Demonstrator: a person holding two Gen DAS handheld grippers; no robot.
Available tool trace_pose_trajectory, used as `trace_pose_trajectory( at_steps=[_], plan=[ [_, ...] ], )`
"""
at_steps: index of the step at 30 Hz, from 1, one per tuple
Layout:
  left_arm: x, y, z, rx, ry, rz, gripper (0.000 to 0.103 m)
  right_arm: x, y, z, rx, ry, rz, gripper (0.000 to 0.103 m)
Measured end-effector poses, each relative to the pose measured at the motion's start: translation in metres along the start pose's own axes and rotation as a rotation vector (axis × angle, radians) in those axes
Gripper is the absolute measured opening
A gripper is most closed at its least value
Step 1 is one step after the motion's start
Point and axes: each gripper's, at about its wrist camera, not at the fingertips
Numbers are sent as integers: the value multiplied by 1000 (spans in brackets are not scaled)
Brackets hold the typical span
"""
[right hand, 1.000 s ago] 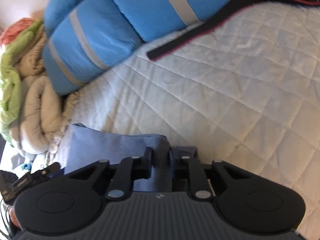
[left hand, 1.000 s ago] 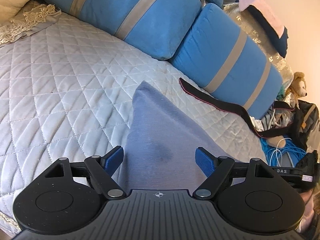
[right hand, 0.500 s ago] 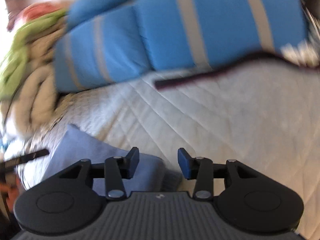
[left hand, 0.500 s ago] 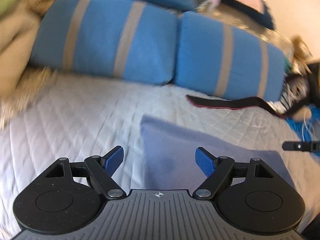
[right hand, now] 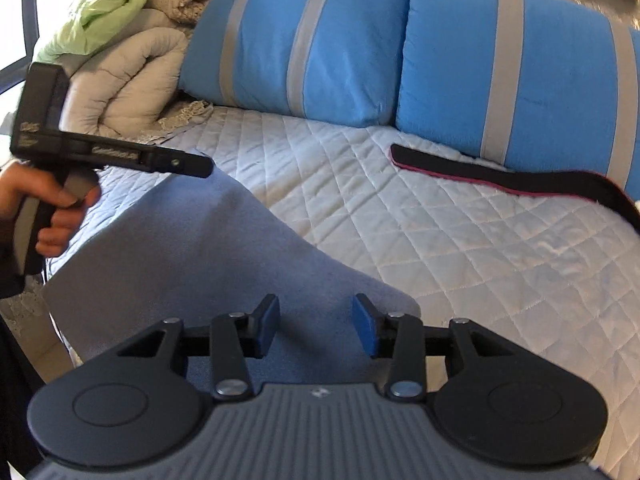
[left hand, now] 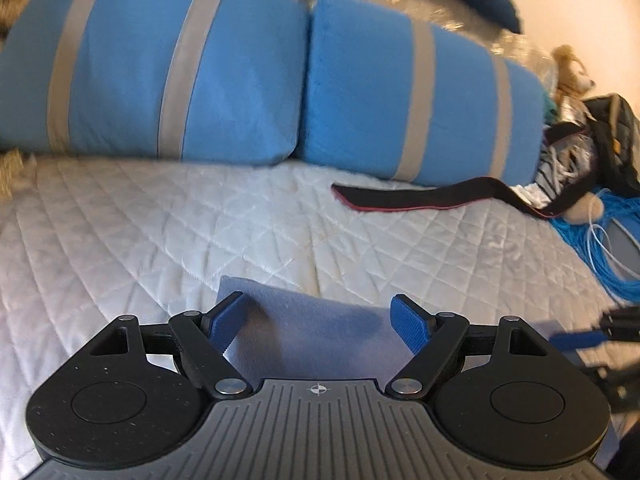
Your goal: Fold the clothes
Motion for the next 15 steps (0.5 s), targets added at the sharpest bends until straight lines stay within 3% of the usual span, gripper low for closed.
trace_pose_trajectory(
  at_steps=[5,9,12,14,15],
  plan=[
    [11,-24,-11,-29,52,-49,78,1,-3,-2,-6,-13,-18,55],
    [13,-31,-12,32,58,-76,78,3,-4,-1,-18,-37,-25,51],
    [12,-14,-5,171,23,-9,78,2,1,4,-20,-73,8,51],
    [6,6,2,224,-22,56,78,1,9,7,-32,-92,59,51],
    [1,18,5,215,-48,90,78,0,13,6,-46,-84,85,51]
  ],
)
Point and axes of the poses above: each gripper's, at about its wrist camera, not at the fingertips, and y roughly against the way its jaws point, z to its right, x to its top, and after that the axes turned 12 degrees about -z, right-handed
